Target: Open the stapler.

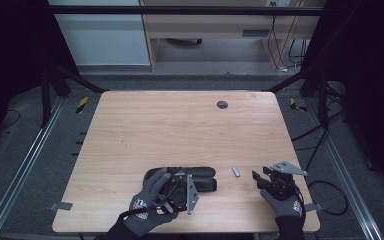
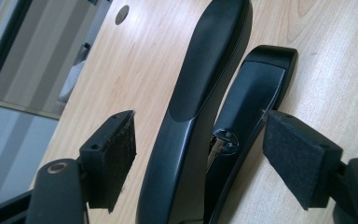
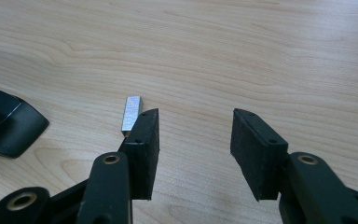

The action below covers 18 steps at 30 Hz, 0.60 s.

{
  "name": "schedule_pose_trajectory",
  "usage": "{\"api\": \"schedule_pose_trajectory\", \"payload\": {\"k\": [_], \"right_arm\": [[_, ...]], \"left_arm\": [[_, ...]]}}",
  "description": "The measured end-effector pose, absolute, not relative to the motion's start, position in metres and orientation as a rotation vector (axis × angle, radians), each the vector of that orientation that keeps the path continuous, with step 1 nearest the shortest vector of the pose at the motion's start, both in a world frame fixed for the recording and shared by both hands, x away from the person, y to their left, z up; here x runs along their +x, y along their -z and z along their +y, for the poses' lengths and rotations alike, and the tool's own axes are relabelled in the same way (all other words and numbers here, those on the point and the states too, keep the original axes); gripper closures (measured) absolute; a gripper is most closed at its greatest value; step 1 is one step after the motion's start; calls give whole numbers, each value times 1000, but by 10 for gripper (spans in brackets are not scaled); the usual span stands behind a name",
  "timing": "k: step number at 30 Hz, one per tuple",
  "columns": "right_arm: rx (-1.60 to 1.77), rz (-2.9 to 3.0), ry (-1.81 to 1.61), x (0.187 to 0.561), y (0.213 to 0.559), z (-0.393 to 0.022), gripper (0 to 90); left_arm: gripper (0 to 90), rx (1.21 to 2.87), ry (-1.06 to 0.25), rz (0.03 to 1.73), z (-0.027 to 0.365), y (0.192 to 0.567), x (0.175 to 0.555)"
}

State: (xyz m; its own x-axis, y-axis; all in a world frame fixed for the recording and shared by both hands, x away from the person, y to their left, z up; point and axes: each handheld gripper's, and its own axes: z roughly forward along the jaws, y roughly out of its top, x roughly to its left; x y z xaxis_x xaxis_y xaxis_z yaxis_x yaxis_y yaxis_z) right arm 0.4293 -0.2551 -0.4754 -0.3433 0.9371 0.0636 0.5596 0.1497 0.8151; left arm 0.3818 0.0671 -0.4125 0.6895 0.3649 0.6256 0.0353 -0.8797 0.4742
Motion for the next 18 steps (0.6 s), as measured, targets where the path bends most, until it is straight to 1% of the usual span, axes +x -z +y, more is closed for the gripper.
{"api": "schedule_pose_trajectory", "payload": {"k": [18], "right_arm": [[1420,1977,-1073,430,476,-255,541]], "left_arm": [[276,2485,-1123,274,47,425,383]]}}
